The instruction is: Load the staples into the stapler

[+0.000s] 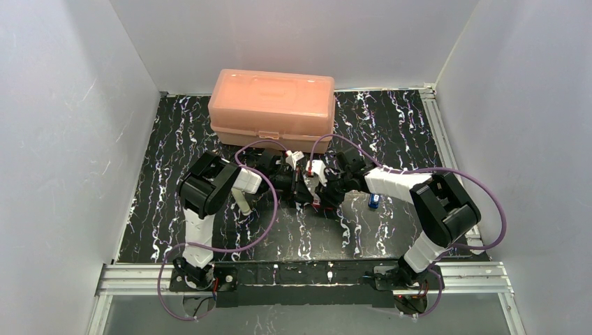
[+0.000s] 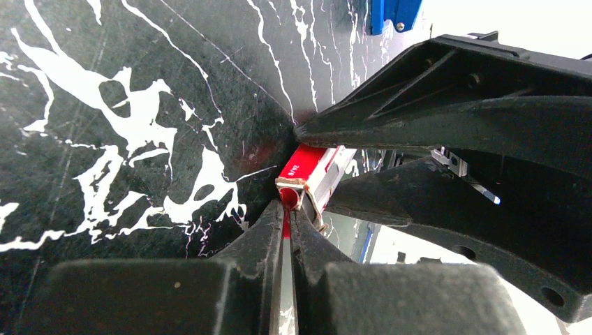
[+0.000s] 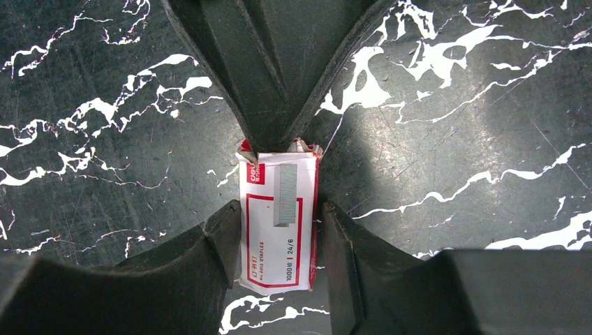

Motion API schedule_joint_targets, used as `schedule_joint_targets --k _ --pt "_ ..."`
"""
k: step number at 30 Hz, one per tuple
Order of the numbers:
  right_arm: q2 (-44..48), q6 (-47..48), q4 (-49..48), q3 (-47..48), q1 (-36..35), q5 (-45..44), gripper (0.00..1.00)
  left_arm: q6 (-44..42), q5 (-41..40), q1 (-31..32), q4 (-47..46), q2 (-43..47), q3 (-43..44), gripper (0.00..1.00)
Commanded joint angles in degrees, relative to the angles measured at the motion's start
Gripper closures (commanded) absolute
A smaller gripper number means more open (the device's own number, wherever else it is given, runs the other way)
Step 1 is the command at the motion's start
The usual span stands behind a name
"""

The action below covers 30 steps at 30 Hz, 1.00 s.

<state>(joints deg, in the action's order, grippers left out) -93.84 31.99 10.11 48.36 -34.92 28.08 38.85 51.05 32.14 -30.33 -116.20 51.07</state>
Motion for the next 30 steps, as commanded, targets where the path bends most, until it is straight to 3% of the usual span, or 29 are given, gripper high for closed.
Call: schedule_joint_targets --k 1,9,18,30 --pt "-1.27 1.92 2.60 1.30 0.02 -3.15 0.51 -3.20 -5.00 0.53 5.29 2.60 -0.66 1.00" --pt "-0.05 4.64 3.97 -0.12 -0.42 -6.11 0.58 -3.94 -7.16 0.51 8.36 3.62 -0.10 1.00" --pt "1.20 8.01 5.97 -0.82 -0.44 -7.02 0.53 -4.94 -7.87 0.47 9.51 4.73 -0.44 1.00" --pt "1.56 9.90 9.03 -0.68 -0.33 -7.28 0.55 -6.16 -9.30 0.38 10.33 6.03 -1.16 1.00"
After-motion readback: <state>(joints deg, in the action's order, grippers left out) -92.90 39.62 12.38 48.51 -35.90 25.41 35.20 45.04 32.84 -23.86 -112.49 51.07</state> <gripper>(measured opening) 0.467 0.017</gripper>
